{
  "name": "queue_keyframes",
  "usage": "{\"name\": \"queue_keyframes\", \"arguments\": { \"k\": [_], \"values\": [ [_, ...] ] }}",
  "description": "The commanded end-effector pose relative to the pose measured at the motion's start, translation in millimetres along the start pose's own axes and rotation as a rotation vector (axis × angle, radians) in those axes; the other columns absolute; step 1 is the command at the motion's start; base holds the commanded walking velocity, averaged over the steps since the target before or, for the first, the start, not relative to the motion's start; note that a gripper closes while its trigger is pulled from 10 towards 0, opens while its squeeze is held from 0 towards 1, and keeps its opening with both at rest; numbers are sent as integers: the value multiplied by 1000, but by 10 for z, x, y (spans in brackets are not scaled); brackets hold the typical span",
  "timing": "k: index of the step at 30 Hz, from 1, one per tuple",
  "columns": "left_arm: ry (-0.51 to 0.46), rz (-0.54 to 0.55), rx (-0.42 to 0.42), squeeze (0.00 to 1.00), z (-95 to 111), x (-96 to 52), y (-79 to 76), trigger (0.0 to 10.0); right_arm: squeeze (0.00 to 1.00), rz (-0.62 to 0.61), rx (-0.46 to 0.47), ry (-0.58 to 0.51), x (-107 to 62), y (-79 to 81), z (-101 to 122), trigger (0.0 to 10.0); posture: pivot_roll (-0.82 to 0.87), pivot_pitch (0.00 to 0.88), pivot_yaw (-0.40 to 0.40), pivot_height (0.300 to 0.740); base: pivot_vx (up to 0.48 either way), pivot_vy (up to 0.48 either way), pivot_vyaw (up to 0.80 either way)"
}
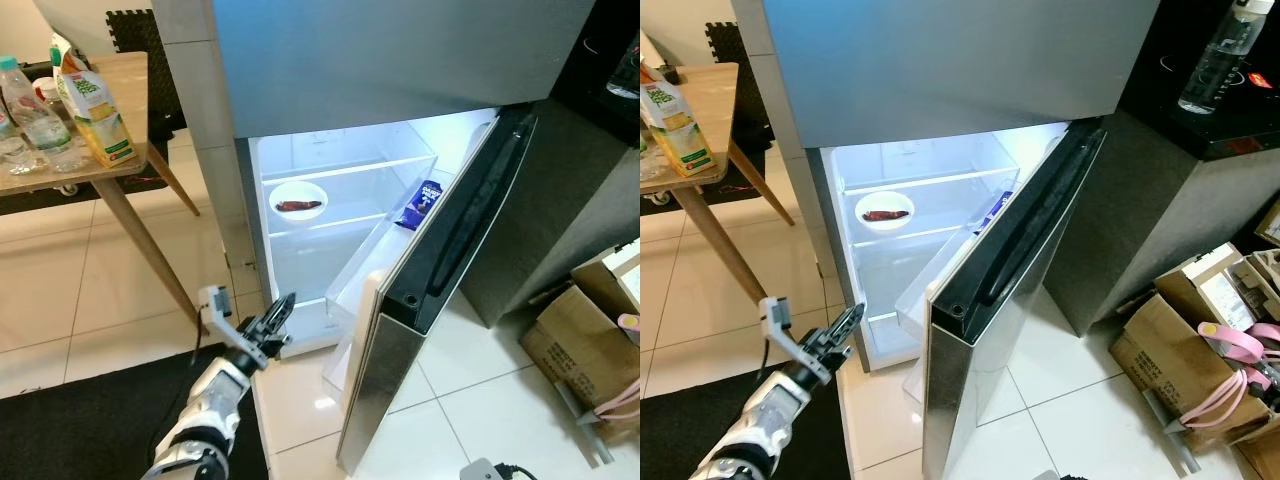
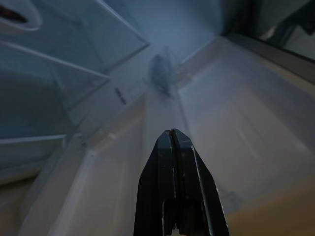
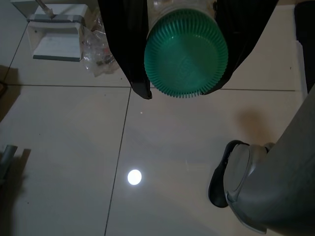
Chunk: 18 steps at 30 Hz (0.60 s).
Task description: Restocking fridge
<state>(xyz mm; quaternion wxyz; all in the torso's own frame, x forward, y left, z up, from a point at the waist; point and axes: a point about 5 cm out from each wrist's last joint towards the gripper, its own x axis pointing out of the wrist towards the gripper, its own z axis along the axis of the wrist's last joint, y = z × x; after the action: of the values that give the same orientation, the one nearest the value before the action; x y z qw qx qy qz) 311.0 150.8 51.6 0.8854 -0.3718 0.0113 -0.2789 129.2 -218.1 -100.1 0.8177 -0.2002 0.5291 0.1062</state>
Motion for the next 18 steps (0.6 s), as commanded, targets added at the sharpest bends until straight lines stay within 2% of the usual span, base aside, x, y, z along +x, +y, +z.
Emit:
{"name": "queue_keyframes", "arguments": {
  "k": [1,2,4,5,8,12,13,14,16,18],
  "values": [
    [12,30,-20,0,-84,25,-14,10000,0,0,-10,20,-9,-1,-60,10000,-91,65,-27,740,0,0,0],
    [17,55,-25,0,-93,74,-24,10000,0,-1,-9,19,-9,-2,-56,10000,-91,65,-27,740,0,0,0],
    [17,55,-25,0,-93,74,-24,10000,0,-1,-9,19,-9,-2,-56,10000,-91,65,-27,740,0,0,0],
    [35,94,-22,0,-116,118,-27,10000,0,-2,-8,18,-9,-4,-56,10000,-100,67,-27,740,0,0,0],
    [78,149,-61,0,-195,223,-66,10000,0,-4,-10,22,-14,-16,-73,10000,-104,66,-28,740,0,0,0],
    [90,138,-91,0,-236,268,-109,10000,0,-6,-10,25,-16,-23,-81,10000,-107,66,-28,740,0,0,0],
    [110,66,-116,0,-308,334,-213,10000,0,-8,-9,26,-17,-27,-86,10000,-110,66,-27,740,0,0,0],
    [110,66,-116,0,-308,334,-213,10000,0,-8,-9,26,-17,-27,-86,10000,-110,66,-27,740,0,0,0],
    [152,-34,-149,0,-431,410,-366,10000,0,-10,-7,26,-17,-30,-87,10000,-114,64,-27,740,0,0,0],
    [172,-59,-154,0,-476,423,-408,10000,0,-11,-7,25,-17,-32,-85,10000,-114,64,-27,740,0,0,0]
  ]
}}
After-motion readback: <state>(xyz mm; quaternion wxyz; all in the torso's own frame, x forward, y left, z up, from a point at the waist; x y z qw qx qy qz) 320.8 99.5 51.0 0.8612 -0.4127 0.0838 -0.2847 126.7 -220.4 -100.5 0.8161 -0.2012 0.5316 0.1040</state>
